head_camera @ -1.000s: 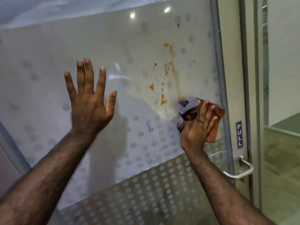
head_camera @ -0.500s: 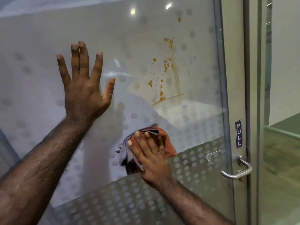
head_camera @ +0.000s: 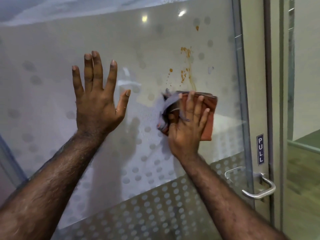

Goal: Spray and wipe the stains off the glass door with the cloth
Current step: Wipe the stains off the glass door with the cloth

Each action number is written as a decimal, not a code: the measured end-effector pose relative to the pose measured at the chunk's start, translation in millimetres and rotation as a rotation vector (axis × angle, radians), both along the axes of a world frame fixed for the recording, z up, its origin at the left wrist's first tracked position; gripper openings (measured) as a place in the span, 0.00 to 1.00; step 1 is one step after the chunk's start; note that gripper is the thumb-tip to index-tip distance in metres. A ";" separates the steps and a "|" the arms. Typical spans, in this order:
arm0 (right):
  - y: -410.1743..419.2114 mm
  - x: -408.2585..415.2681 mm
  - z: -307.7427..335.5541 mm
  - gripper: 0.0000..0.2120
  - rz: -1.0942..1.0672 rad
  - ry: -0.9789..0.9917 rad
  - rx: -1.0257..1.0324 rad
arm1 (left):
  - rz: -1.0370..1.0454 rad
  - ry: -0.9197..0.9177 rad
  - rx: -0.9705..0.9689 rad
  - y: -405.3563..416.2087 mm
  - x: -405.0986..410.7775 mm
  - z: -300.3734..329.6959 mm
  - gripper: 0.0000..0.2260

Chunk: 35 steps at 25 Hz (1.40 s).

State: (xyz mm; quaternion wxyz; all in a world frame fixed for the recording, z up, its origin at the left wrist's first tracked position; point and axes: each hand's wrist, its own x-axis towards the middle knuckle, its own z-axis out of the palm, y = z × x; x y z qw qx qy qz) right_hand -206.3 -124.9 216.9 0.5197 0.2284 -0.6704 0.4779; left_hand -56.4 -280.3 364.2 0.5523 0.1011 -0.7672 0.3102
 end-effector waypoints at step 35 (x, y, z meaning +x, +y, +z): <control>26.3 -19.7 5.9 0.40 0.000 0.088 0.097 | 0.070 -0.030 0.022 4.1 4.1 1.0 0.36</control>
